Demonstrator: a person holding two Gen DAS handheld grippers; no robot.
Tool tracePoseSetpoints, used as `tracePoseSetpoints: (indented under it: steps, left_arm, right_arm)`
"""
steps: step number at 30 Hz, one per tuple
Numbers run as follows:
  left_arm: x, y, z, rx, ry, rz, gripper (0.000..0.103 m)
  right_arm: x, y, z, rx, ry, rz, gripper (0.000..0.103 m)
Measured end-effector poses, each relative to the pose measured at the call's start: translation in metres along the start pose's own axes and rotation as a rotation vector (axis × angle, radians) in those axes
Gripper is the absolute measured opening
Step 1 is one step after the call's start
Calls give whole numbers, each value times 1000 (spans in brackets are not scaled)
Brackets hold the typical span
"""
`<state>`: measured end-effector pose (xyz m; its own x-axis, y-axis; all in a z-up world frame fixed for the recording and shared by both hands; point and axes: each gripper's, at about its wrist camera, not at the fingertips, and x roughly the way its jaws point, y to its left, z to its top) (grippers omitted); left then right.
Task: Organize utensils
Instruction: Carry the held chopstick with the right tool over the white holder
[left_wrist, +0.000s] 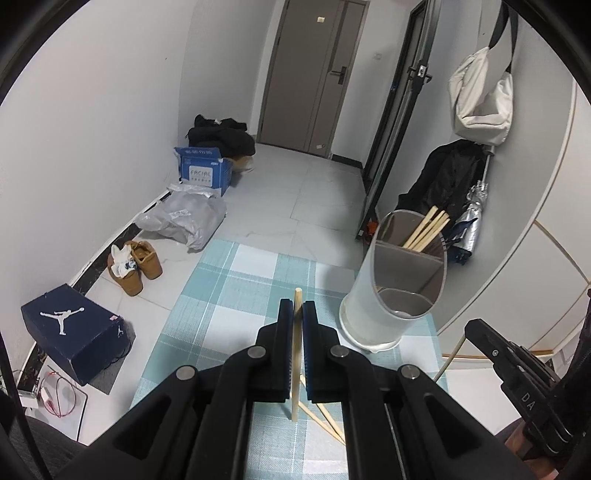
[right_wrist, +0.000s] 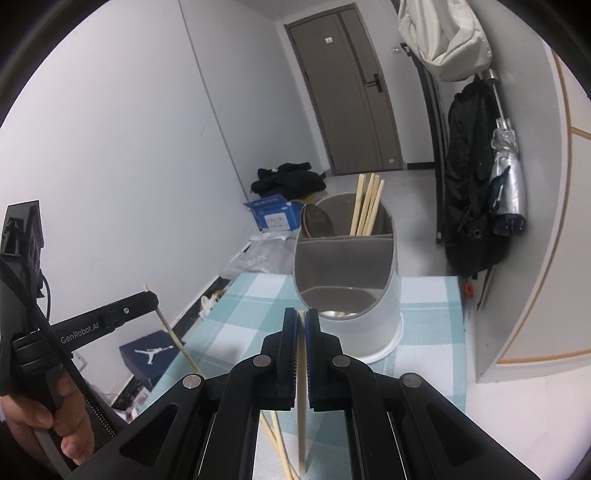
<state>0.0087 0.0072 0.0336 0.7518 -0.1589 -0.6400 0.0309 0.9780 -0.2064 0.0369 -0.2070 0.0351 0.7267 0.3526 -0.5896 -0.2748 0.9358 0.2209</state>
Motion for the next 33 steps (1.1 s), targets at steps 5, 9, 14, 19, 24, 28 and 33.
tracePoseSetpoints:
  steps: [5, 9, 14, 19, 24, 28, 33]
  left_arm:
    - [-12, -11, 4, 40, -28, -21, 2]
    - [-20, -20, 12, 60, -45, -45, 2]
    - [-31, -25, 30, 53, -79, -83, 2]
    - [-33, -34, 49, 59, -100, -113, 2]
    - [-28, -41, 72, 40, -104, -151, 2]
    - [-24, -44, 92, 27, -110, -189, 2]
    - [-19, -41, 125, -13, -137, -224, 2]
  right_arm:
    - [-16, 1, 6, 13, -48, 2, 3]
    - [-23, 2, 14, 14, -72, 7, 3]
    - [-34, 2, 30, 40, -101, 26, 3]
    - [-42, 8, 54, 11, -136, 37, 3]
    - [-40, 6, 83, 9, -154, 46, 3]
    - [-36, 0, 106, 12, -168, 44, 3]
    - [-30, -12, 140, 15, -200, 36, 3]
